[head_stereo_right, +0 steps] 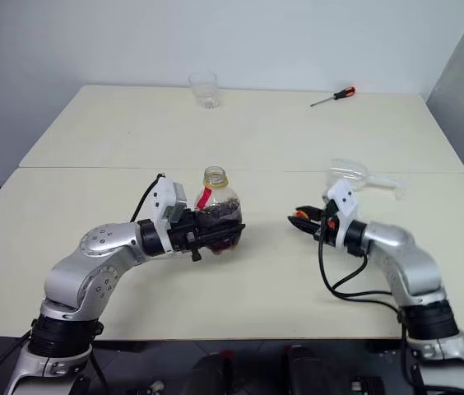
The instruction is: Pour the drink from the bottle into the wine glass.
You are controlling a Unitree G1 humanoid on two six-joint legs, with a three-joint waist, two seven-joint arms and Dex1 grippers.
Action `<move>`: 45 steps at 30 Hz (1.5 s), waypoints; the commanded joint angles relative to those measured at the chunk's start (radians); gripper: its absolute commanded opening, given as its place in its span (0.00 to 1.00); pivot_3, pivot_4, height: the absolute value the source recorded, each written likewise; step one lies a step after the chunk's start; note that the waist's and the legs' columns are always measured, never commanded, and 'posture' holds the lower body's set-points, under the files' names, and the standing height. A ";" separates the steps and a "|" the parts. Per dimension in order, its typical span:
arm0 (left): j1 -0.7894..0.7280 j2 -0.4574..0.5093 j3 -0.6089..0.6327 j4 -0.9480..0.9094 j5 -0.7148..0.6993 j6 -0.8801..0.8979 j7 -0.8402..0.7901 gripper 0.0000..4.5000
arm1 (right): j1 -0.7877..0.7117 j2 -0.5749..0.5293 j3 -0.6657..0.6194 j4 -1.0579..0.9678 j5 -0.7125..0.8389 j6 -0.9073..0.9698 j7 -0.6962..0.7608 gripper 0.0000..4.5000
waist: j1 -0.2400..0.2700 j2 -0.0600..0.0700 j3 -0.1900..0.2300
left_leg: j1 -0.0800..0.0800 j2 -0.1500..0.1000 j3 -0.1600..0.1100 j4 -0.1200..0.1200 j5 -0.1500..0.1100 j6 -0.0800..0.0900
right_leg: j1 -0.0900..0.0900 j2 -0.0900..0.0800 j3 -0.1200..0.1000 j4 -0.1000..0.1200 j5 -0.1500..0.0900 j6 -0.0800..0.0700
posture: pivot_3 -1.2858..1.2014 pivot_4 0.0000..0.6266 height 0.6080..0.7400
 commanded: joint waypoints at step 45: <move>-0.246 0.044 0.383 0.940 0.307 -0.644 0.575 0.42 | -0.165 0.238 0.115 -0.321 0.161 0.069 -0.024 0.99 | 0.006 -0.001 -0.001 | -0.001 -0.001 -0.003 0.002 0.000 0.000 | 0.001 -0.003 -0.003 0.001 0.001 0.000 | 0.52 0.24 1.00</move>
